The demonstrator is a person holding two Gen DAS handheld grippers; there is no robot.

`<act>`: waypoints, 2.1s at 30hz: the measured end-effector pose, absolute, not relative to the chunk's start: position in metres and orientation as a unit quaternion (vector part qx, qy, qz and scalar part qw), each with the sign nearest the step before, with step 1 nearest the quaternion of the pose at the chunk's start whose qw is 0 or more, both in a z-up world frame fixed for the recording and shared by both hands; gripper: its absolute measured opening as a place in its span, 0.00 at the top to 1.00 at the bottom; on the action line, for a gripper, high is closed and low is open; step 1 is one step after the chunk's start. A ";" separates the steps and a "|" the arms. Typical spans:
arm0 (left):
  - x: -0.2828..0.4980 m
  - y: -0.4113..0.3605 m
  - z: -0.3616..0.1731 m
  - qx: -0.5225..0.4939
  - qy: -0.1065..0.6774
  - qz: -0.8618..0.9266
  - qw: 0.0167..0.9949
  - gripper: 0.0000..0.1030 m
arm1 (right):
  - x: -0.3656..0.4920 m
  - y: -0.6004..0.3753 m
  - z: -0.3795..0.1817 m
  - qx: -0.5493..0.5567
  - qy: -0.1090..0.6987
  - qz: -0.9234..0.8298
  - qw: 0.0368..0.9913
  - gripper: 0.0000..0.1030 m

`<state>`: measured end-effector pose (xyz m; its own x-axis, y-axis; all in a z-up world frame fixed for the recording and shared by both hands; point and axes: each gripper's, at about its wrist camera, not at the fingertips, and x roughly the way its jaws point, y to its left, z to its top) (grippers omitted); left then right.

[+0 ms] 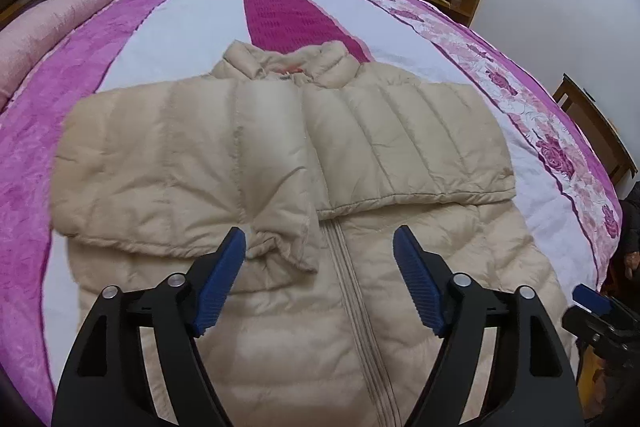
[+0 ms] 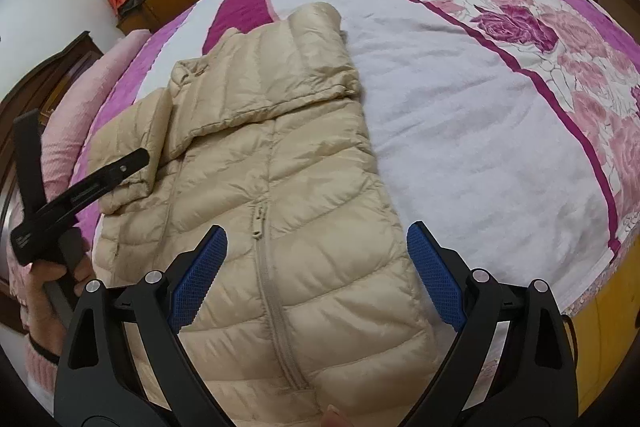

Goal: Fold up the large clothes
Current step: 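Grasp the side edge of the jacket body with the right gripper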

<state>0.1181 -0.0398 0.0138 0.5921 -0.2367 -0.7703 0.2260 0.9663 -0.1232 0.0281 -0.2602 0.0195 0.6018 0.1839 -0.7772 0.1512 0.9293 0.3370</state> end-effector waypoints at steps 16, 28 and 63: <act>0.079 0.063 0.042 -0.035 0.421 -0.043 0.905 0.25 | 0.066 -0.161 0.071 0.128 0.429 0.124 0.885 0.12; 0.086 0.133 0.012 -0.057 0.448 0.001 0.892 0.25 | 0.111 -0.061 0.073 0.093 0.461 0.186 0.862 0.12; 0.081 0.169 -0.010 -0.083 0.459 0.033 0.884 0.25 | 0.204 0.042 0.004 0.056 0.514 0.224 0.826 0.94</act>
<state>0.0813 0.1689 -0.0100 0.5759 -0.0171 -0.8173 -0.1350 0.9841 -0.1157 0.2038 0.0416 0.0041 0.3716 0.4279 -0.8239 -0.3132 0.8932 0.3227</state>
